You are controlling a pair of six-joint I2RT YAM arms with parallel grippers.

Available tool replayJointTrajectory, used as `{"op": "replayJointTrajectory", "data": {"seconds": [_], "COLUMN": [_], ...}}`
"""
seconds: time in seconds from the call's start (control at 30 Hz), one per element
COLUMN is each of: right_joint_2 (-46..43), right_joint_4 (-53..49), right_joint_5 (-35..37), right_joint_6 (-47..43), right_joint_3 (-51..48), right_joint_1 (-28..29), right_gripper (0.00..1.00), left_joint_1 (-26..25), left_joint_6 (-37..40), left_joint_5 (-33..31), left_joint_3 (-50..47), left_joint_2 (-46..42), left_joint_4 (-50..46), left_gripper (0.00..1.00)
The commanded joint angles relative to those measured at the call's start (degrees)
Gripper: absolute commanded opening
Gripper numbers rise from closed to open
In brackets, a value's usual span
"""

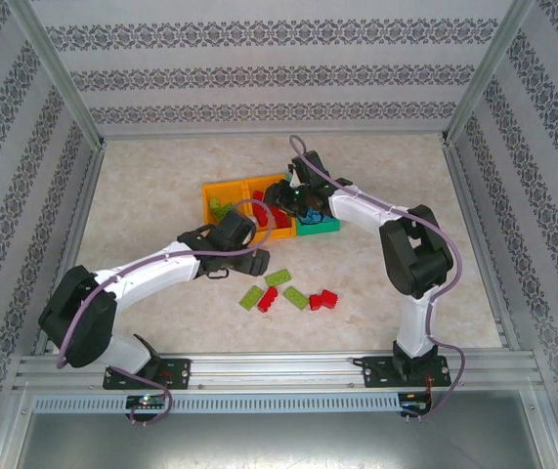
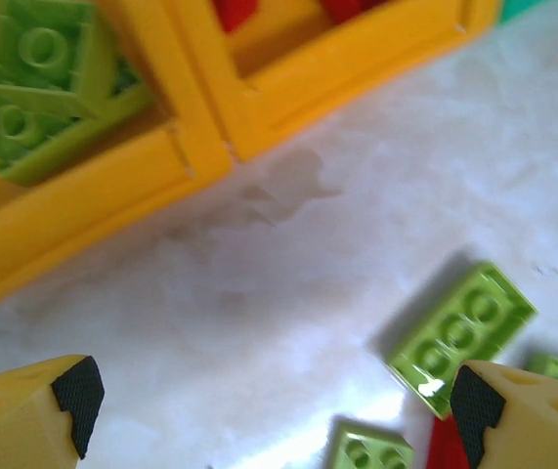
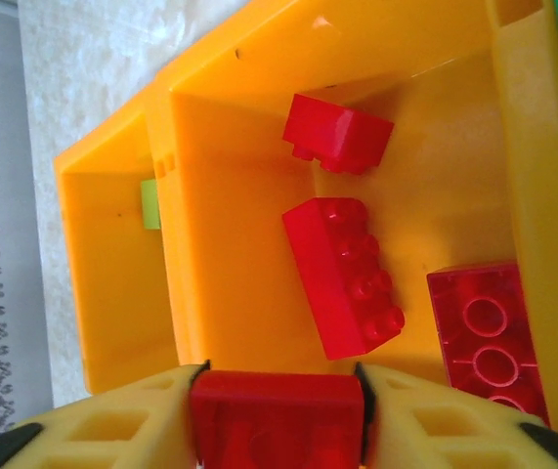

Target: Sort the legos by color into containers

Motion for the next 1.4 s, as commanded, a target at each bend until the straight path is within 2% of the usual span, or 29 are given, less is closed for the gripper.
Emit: {"op": "replayJointTrajectory", "data": {"seconds": [0.0, 0.13, 0.27, 0.57, 0.83, 1.1, 1.37], "right_joint_2": [1.1, 1.0, 0.6, -3.2, -9.0, -14.6, -21.1], "right_joint_4": [-1.2, -1.3, -1.2, 0.1, 0.3, 0.3, 0.4], "right_joint_5": [1.0, 1.5, 1.4, 1.5, 2.9, 4.0, 4.2], "right_joint_6": [0.3, 0.4, 0.2, -0.1, -1.9, -2.1, -2.5], "right_joint_3": [1.8, 1.7, 1.7, -0.3, -4.2, -10.2, -16.7], "right_joint_1": [0.4, 0.4, 0.6, 0.8, -0.1, -3.5, -8.4], "right_gripper": [0.5, 0.59, 0.62, 0.65, 0.69, 0.7, 0.71], "left_joint_1": [-3.4, -5.8, -7.3, -12.9, -14.4, -15.4, -15.7], "left_joint_6": [3.7, 3.0, 1.6, 1.8, 2.1, 2.8, 2.6], "left_joint_5": [1.5, 2.1, 4.0, 3.8, 4.1, 4.3, 5.1], "left_joint_3": [-0.8, -1.7, -2.8, -0.4, 0.4, 1.9, 2.0], "left_joint_2": [-1.1, -0.7, -0.3, 4.3, 7.2, 9.3, 11.0], "left_joint_4": [-2.6, -3.1, -2.9, -5.6, -6.4, -7.1, -6.7], "left_gripper": [0.91, 0.86, 0.83, 0.75, 0.68, 0.54, 0.52]}}
